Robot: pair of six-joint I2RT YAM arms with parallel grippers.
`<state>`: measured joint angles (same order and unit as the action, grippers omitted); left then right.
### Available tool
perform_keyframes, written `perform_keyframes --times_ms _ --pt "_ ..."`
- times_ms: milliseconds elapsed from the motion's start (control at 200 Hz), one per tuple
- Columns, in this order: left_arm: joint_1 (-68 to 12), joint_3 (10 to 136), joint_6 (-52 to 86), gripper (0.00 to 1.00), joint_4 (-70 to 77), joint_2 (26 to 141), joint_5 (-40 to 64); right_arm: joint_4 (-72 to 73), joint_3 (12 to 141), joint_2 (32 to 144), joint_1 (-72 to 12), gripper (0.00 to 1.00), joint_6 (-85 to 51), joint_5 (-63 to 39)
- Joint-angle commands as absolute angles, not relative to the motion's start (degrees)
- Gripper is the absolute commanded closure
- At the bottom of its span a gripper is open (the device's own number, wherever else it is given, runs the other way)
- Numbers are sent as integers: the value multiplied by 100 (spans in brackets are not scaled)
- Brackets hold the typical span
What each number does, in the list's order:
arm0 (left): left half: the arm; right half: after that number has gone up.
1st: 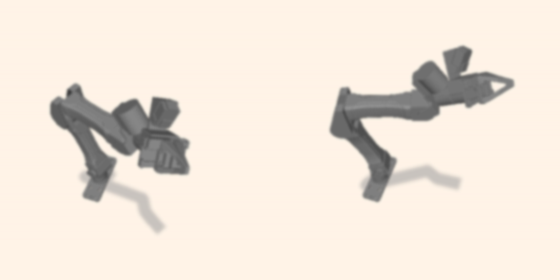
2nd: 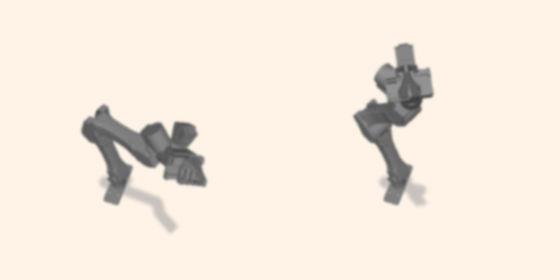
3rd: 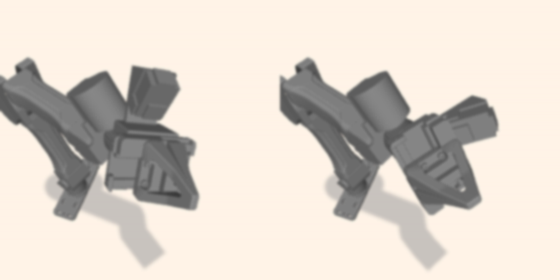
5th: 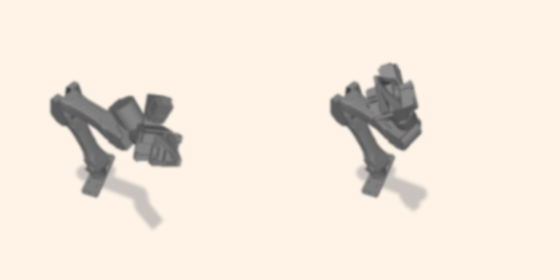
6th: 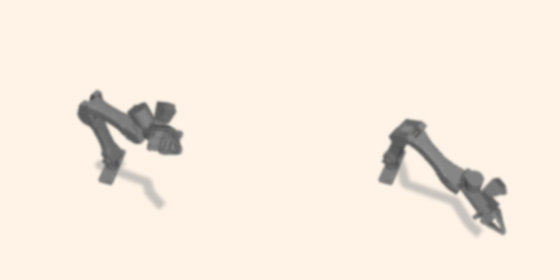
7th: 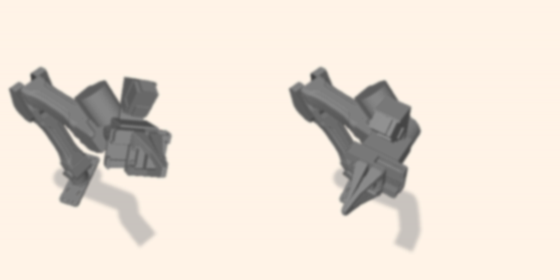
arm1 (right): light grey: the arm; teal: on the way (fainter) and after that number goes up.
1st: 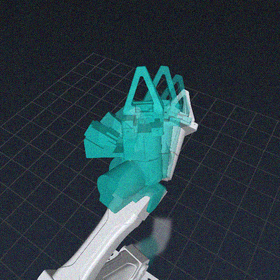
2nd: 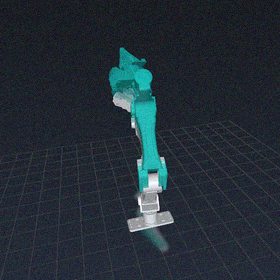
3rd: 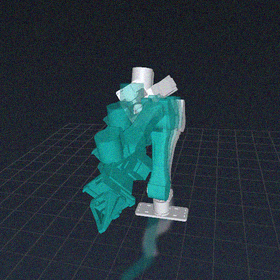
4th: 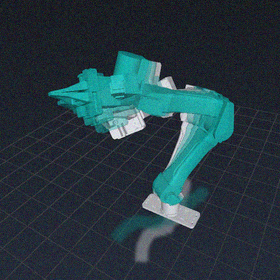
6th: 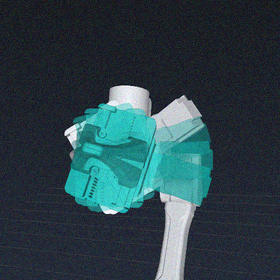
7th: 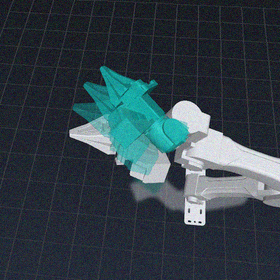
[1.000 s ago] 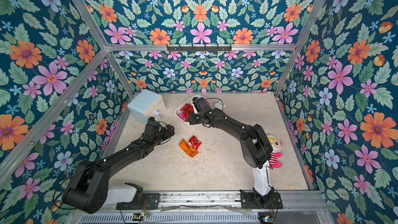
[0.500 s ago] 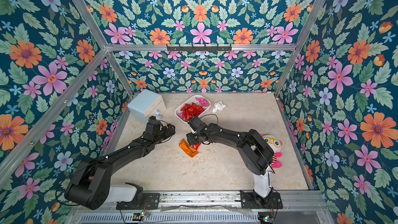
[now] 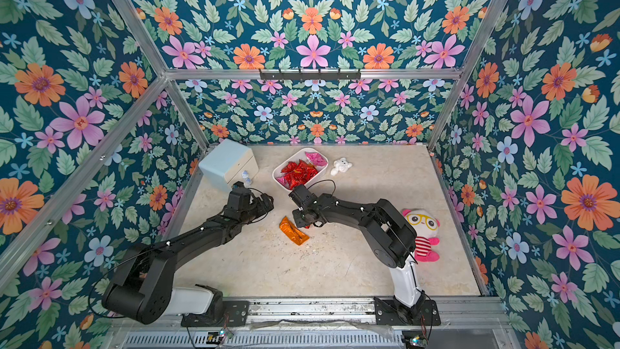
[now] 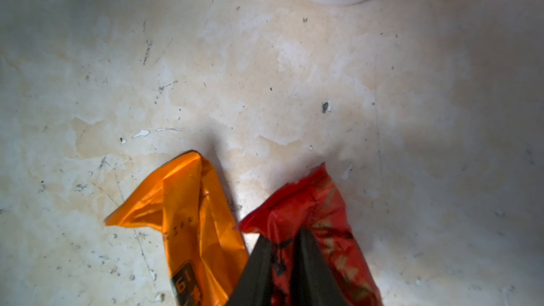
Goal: Put the tea bags into the storage box
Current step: Pick up the tea bag from the center of the board, then place the tea bag in the storage box.
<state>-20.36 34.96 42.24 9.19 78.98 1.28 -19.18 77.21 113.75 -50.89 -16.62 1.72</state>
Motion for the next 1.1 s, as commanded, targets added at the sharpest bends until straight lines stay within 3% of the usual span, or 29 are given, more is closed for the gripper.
perform_keyframes --times_ms 0,340,600,1095 --pt "-2033 3483 4255 4 1017 7910 141 -2013 7708 11362 -5097 92 -1701 225" --pt "-2031 3429 4227 4 986 7808 44 -2265 8053 10960 -5003 100 -1406 793" --pt "-2031 3357 4223 4 1010 7764 73 -2429 9121 11004 -4338 100 -814 919" --pt "-2035 3158 4324 4 1072 7682 113 -2678 11883 12920 -3839 100 -589 957"
